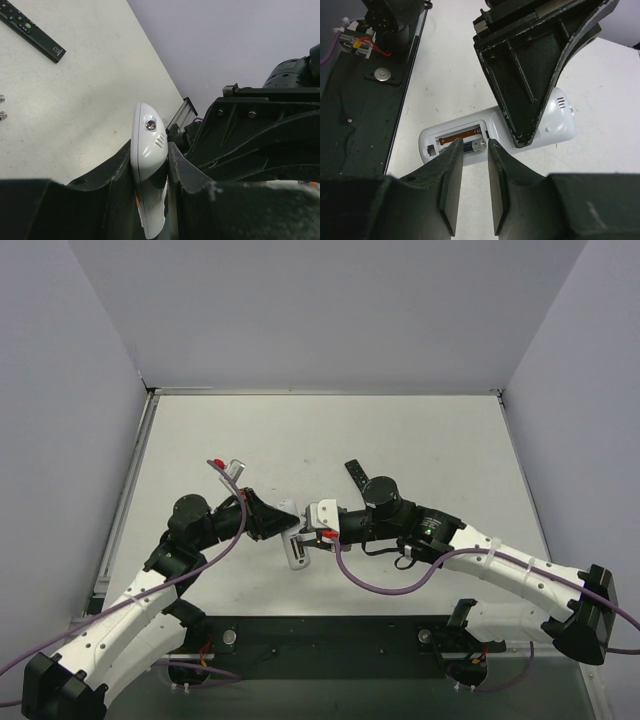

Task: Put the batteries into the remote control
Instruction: Load the battery into the remote control.

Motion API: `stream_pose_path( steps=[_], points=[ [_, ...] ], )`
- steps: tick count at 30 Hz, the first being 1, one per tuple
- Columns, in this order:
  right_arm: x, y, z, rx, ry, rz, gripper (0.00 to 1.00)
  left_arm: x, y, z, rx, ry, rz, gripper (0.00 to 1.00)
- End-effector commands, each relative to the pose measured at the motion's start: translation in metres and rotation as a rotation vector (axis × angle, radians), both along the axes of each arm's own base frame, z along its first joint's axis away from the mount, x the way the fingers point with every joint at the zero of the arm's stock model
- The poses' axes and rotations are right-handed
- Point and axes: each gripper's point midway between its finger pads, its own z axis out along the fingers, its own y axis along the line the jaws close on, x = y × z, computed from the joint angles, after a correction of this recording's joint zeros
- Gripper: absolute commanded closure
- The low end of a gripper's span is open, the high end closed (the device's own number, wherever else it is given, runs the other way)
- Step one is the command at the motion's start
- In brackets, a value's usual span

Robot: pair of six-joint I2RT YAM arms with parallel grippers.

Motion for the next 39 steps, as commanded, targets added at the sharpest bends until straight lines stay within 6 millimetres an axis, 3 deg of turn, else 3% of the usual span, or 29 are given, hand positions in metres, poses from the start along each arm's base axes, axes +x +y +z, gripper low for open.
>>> stream_pose_path(
  steps=[1, 19, 29, 39],
  points=[
    [-0.009, 0.009, 0.021, 0.042, -0.031, 0.079, 0.79, -0.003, -0.003, 0.043, -0.065, -0.132, -0.034, 1.00],
    [-0.002, 0.008, 0.014, 0.005, -0.057, 0.046, 0.82, -0.002, -0.007, 0.044, -0.088, -0.120, -0.048, 1.00],
    [0.004, 0.004, 0.022, 0.025, -0.100, 0.014, 0.78, 0.000, -0.008, 0.041, -0.079, -0.105, -0.054, 1.00],
    [-0.004, 0.009, 0.020, 0.022, -0.085, 0.057, 0.78, -0.001, -0.009, 0.037, -0.068, -0.090, -0.058, 1.00]
  ],
)
